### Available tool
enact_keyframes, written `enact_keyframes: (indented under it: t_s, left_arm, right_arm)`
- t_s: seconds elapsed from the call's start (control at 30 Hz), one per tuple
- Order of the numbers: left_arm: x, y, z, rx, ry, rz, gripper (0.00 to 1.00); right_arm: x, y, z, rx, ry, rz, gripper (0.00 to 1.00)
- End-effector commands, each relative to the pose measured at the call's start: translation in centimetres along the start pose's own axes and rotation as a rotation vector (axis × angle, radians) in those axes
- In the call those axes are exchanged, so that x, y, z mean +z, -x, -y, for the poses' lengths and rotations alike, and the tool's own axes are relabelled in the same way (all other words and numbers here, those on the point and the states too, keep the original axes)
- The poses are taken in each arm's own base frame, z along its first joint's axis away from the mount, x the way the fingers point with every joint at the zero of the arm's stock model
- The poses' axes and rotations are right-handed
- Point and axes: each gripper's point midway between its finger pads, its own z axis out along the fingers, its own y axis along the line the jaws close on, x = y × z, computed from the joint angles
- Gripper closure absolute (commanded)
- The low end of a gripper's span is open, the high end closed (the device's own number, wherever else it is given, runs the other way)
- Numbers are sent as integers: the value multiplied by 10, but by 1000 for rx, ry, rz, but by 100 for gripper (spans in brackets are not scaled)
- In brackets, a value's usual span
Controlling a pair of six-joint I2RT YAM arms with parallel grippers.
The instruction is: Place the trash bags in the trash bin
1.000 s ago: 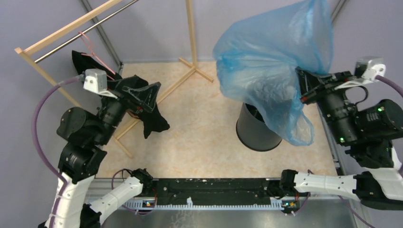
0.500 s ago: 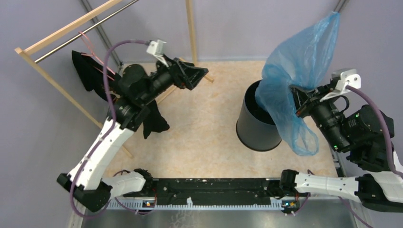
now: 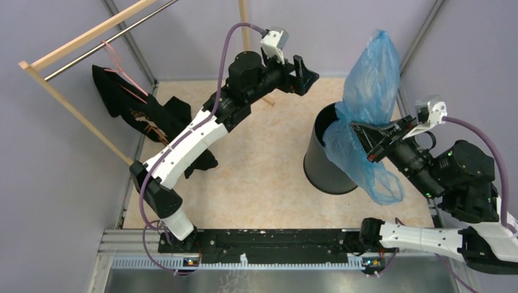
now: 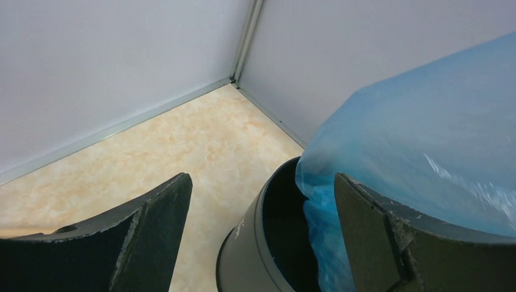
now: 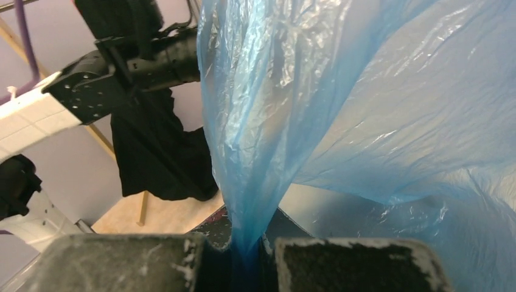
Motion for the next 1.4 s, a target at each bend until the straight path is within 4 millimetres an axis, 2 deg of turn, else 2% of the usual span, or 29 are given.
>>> enact_keyframes:
  t_s: [0.0, 0.17, 0.27, 0.33, 0.4, 0.47, 0.6, 0.7, 0.83, 0.9, 0.97, 1.1, 1.17, 1.23, 1.37]
  left_arm:
    - [18, 22, 7, 17, -52, 106, 7]
    - [60, 15, 25, -60, -204, 181, 8]
    - [86, 4, 39, -125, -299, 184, 9]
    - [98, -5, 55, -143, -380, 170, 10]
    - [100, -20, 76, -139, -502, 139, 16]
    - [98, -42, 88, -128, -571, 86, 24]
    - [87, -91, 95, -87, -538, -2, 35]
    - [81, -128, 90, -46, -464, -75, 41]
    - [83, -160, 80, -2, -357, -167, 50]
    - [88, -176, 67, -2, -269, -223, 57]
    - [90, -193, 48, -18, -165, -284, 59]
    - [81, -215, 21, -16, -22, -349, 60]
    - [72, -220, 11, -12, 29, -360, 60]
    - [61, -227, -2, -5, 95, -383, 60]
    - [32, -232, -17, 5, 189, -431, 60]
  right_arm:
    - [0, 4, -7, 66, 30, 18, 100]
    - [-3, 0, -6, 94, 35, 27, 100]
    - [1, -9, -13, 93, 50, -9, 100]
    - [4, -17, -18, 93, 66, -35, 100]
    - [7, -25, -21, 96, 70, -53, 100]
    - [8, -30, -19, 96, 59, -59, 100]
    - [4, -29, 4, 86, -49, -35, 100]
    - [-1, -24, 27, 50, -154, -8, 100]
    - [-9, -13, 50, -10, -259, 15, 100]
    - [-10, -13, 56, -41, -288, 13, 100]
    - [-8, -18, 59, -73, -313, -4, 100]
    - [-1, -40, 62, -130, -356, -59, 100]
    - [4, -46, 53, -112, -316, -67, 100]
    - [9, -49, 42, -96, -258, -61, 100]
    - [16, -55, 38, -101, -257, -63, 100]
